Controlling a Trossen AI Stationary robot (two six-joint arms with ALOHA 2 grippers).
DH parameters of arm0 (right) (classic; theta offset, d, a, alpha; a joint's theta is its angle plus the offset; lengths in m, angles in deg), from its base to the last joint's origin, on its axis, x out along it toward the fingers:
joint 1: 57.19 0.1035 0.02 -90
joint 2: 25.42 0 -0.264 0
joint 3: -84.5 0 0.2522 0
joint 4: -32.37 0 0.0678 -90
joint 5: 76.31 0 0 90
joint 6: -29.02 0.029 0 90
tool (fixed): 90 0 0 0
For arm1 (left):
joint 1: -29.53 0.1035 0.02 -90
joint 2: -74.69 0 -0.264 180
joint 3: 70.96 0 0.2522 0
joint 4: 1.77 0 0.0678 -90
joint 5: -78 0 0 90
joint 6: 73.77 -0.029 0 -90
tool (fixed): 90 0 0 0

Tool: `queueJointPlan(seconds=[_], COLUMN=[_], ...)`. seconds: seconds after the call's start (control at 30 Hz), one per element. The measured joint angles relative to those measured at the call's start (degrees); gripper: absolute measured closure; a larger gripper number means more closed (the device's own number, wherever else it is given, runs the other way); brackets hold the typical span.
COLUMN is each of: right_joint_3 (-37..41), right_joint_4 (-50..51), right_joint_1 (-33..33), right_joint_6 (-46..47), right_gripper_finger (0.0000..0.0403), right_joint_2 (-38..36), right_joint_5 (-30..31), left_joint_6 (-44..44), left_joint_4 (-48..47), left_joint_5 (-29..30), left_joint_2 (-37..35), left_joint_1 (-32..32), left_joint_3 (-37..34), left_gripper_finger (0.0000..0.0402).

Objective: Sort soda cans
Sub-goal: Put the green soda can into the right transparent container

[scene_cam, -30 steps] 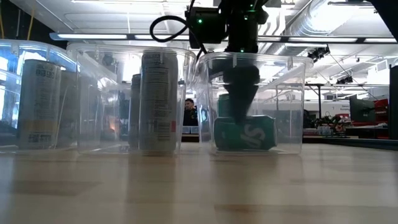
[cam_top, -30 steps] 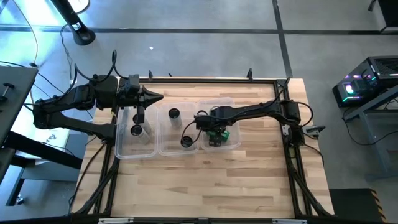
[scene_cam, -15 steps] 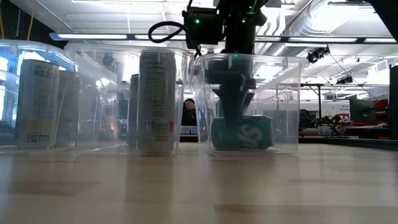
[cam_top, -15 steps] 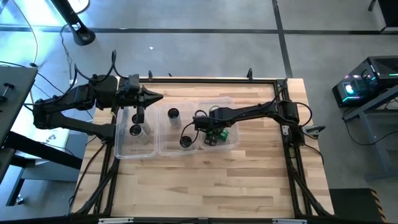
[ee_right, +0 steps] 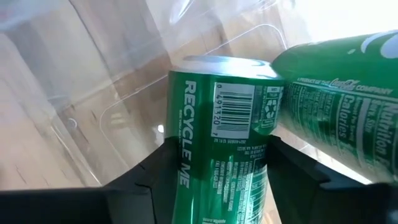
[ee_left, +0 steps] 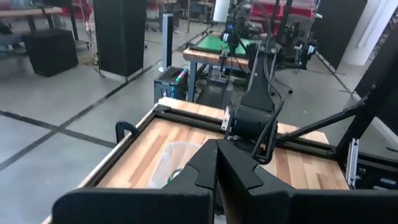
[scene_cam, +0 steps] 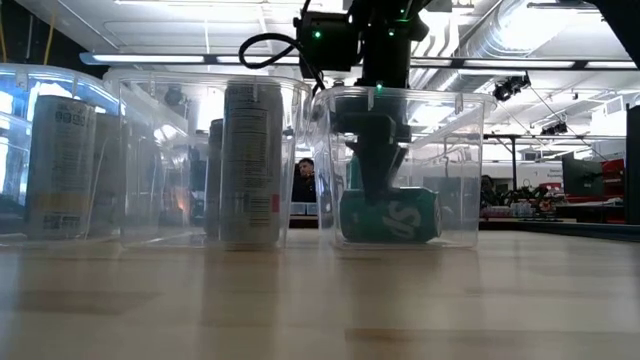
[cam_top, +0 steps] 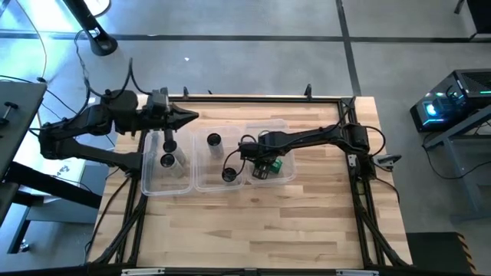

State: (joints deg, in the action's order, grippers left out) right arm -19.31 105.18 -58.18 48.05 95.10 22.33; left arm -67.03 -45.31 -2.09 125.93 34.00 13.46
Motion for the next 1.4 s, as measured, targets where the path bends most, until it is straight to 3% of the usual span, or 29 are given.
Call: queueJointPlan(seconds=[0.1, 0.13, 0.2, 0.27, 0.63, 0.83, 0.97, 1.23, 1.4], right_joint_3=[-0.25, -0.76, -1.95, -2.96, -12.67, -9.69, -3.42, 2.59, 2.72], right_joint_4=[1.44, 2.61, 4.36, 6.31, 16.51, 18.55, 18.63, 8.46, 4.12], right_joint_1=[-0.41, -0.65, -0.93, -1.09, -0.71, 1.16, 2.47, 0.22, -1.62], right_joint_6=[0.2, 0.21, 0.18, 0.26, -0.79, -14.9, -21.99, -12.3, -8.53], right_gripper_finger=[0.0223, 0.0245, 0.0353, 0.0395, 0.0401, 0.0401, 0.0368, 0.0223, 0.0147], right_joint_2=[-2.88, -3.78, -5.7, -7.01, -13.27, -15.75, -15.45, -15.18, -15.22], right_joint_5=[-0.66, -1.3, -1.69, -1.93, -1.33, -6.04, -2.77, -5.14, -11.42], left_joint_6=[-1.06, -1.47, -2.0, -2.56, -2.71, -2.86, -2.84, -2.5, -1.82], left_joint_4=[-0.01, 0.05, 0.17, -0.07, -0.54, -0.74, -0.9, -1.96, -2.12], left_joint_5=[1.17, 1.23, 1.57, 2.56, 2.91, 2.91, 2.91, 2.91, 2.91], left_joint_2=[-0.43, -0.52, -0.67, -0.72, -0.7, -0.68, -0.68, -0.57, -0.55], left_joint_1=[0.02, 0.02, 0.04, 0.04, 0.04, 0.04, 0.04, 0.04, 0.04], left_joint_3=[1.14, 1.44, 2.11, 2.58, 3.02, 3.02, 3.02, 3.02, 3.02], left_gripper_finger=[0.0401, 0.0401, 0.0401, 0.0401, 0.0401, 0.0401, 0.0401, 0.0401, 0.0401])
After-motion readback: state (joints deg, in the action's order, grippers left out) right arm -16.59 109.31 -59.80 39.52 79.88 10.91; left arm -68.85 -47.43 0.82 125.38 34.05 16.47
